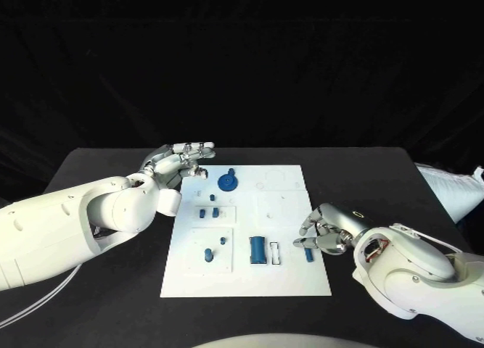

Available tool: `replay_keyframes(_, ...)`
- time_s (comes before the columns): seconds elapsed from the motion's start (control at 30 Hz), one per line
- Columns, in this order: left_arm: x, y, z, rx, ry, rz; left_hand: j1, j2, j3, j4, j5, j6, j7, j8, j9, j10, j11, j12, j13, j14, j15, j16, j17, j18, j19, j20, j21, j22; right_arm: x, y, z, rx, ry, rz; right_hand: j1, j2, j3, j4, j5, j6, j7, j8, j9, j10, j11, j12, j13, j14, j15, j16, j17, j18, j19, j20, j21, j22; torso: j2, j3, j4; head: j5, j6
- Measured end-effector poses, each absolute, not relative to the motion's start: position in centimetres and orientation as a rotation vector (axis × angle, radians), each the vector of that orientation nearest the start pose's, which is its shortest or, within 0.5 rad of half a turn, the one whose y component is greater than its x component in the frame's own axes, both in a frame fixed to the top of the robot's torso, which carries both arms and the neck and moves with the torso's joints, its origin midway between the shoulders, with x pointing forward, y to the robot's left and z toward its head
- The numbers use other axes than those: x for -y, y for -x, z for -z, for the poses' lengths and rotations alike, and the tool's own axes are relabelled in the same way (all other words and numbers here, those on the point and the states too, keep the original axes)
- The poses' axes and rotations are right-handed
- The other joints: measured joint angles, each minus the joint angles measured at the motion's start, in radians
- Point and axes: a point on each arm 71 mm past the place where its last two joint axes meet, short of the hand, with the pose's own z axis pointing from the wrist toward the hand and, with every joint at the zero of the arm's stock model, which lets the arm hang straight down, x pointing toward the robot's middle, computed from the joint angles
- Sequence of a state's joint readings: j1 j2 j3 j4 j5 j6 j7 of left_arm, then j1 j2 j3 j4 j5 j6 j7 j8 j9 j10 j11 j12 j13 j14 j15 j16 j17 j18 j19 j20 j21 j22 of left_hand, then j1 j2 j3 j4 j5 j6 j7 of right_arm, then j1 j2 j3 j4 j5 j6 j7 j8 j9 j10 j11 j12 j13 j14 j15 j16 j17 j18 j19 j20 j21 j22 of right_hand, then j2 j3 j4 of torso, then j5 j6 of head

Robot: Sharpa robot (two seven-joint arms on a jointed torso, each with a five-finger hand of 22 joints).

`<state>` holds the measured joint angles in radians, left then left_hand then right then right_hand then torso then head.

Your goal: Assemble the parts on the task board

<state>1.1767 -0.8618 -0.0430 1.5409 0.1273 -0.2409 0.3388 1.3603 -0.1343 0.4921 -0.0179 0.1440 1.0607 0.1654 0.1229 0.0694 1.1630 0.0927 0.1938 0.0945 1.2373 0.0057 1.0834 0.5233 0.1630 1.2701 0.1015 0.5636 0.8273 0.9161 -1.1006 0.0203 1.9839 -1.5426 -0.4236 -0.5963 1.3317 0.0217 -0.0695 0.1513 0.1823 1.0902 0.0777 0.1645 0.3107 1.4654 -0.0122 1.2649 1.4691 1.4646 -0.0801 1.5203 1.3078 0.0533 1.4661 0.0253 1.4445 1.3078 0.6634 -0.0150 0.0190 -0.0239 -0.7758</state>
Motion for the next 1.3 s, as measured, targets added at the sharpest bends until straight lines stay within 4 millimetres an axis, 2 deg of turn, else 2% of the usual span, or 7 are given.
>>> replay_keyframes(0.2, -21.1, -48.0, 19.5, -1.477, 1.307, 1.602, 0.000, 0.000, 0.000, 0.000, 0.000, 0.000, 0.000, 0.000, 0.000, 0.000, 0.000, 0.000, 0.000, 0.000, 0.000, 0.000, 0.000, 0.000, 0.000, 0.000, 0.000, 0.000, 23.1, -35.5, 23.6, -1.884, -0.196, -0.411, -0.004, 0.004, 0.004, 0.002, 0.007, 0.000, 0.000, -0.004, -0.008, 0.000, 0.000, -0.001, 0.014, 0.000, 0.000, 0.004, 0.000, 0.000, 0.000, 0.000, 0.004, 0.000, 0.001, 0.0001, 0.0002, -0.006, -0.001)
replay_keyframes(0.4, -21.1, -48.0, 19.5, -1.478, 1.307, 1.603, 0.000, 0.000, 0.000, 0.000, 0.000, 0.000, 0.000, 0.000, 0.000, 0.000, 0.000, 0.000, 0.000, 0.001, 0.001, 0.000, 0.000, 0.000, 0.000, 0.000, 0.000, 0.000, 23.6, -35.5, 24.3, -1.903, -0.182, -0.386, -0.010, 0.010, 0.005, 0.009, 0.007, 0.004, 0.004, -0.012, -0.017, 0.003, 0.004, -0.011, 0.028, 0.003, 0.003, 0.004, 0.000, 0.000, 0.000, 0.000, 0.004, 0.000, 0.001, 0.0005, 0.0027, -0.009, -0.002)
replay_keyframes(0.93, -21.2, -48.0, 19.5, -1.477, 1.307, 1.602, 0.000, 0.000, 0.000, 0.000, 0.000, 0.000, 0.000, 0.000, 0.000, 0.000, 0.000, 0.000, 0.000, 0.002, 0.002, 0.000, 0.000, 0.000, 0.000, 0.000, 0.000, 0.000, 23.0, -35.6, 26.0, -1.954, -0.124, -0.361, -0.022, 0.005, 0.002, 0.017, 0.003, 0.017, -0.003, -0.014, -0.023, 0.002, 0.005, -0.017, 0.028, 0.003, 0.003, 0.004, 0.000, 0.000, 0.000, 0.000, 0.004, 0.000, 0.001, 0.0004, 0.0042, -0.002, -0.007)
replay_keyframes(1.1, -21.2, -48.0, 19.5, -1.477, 1.308, 1.602, 0.000, 0.000, 0.000, 0.000, 0.000, 0.000, 0.000, 0.000, 0.000, 0.000, 0.000, 0.000, 0.000, 0.002, 0.002, 0.000, 0.000, 0.000, 0.000, 0.000, 0.000, 0.000, 22.9, -35.7, 26.2, -1.956, -0.107, -0.354, -0.022, 0.004, 0.002, 0.017, 0.003, 0.021, 0.001, -0.014, -0.023, 0.001, 0.005, -0.017, 0.028, 0.003, 0.003, 0.004, 0.000, 0.000, 0.000, 0.000, 0.004, 0.000, 0.001, 0.0001, 0.0039, -0.001, -0.009)
replay_keyframes(1.3, -21.2, -48.0, 19.5, -1.477, 1.308, 1.601, 0.000, 0.000, 0.000, 0.000, 0.000, 0.000, 0.000, 0.000, 0.000, 0.000, 0.000, 0.000, 0.000, 0.002, 0.002, 0.000, 0.000, 0.000, 0.000, 0.000, 0.000, 0.000, 22.4, -35.9, 26.2, -1.952, -0.068, -0.349, -0.022, 0.003, 0.003, 0.016, -0.016, 0.041, -0.008, -0.014, -0.024, 0.001, 0.006, -0.017, 0.027, 0.003, 0.003, 0.004, 0.000, 0.000, 0.000, 0.000, 0.004, 0.000, 0.000, 0.0000, 0.0038, 0.001, -0.009)
